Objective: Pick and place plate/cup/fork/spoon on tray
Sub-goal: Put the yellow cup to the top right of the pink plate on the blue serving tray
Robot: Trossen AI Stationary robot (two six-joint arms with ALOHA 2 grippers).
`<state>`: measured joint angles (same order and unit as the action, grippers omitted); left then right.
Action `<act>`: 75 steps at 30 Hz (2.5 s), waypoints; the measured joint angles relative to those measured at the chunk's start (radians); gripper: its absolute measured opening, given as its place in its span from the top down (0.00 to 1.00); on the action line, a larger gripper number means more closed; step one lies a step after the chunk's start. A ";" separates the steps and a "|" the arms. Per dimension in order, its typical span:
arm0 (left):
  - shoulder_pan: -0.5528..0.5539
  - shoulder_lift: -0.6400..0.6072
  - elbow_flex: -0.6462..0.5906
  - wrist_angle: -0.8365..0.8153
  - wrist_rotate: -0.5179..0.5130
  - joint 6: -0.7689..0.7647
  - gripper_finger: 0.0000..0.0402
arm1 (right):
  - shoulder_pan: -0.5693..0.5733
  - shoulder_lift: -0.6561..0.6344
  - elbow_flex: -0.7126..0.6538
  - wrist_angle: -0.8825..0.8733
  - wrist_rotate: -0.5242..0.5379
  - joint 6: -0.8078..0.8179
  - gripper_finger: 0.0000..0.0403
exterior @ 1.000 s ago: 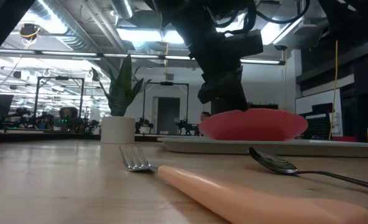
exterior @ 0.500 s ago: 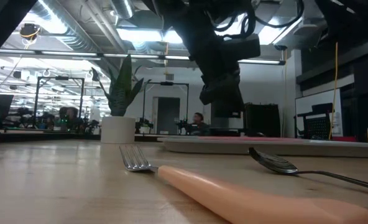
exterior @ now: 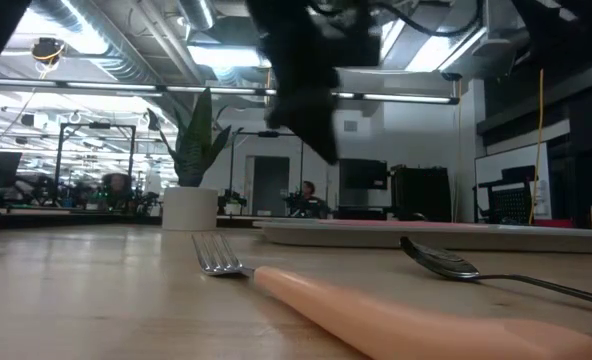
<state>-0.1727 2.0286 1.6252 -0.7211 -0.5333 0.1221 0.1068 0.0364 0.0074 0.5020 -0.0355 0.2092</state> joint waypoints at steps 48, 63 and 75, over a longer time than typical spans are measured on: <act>-0.096 -0.758 -0.936 0.516 0.155 -0.355 0.90 | 0.450 0.822 0.832 -1.291 -0.458 0.561 0.74; -0.096 -0.757 -0.936 0.516 0.149 -0.356 0.90 | 0.500 0.857 0.831 -1.485 -0.197 0.492 0.74; -0.096 -0.757 -0.936 0.516 0.148 -0.356 0.90 | 0.500 0.883 0.830 -1.536 -0.069 0.345 0.74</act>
<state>-0.2687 1.2713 0.6891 -0.2047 -0.3851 -0.2344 0.6071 0.9197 0.8375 -1.0343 -0.1047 0.5546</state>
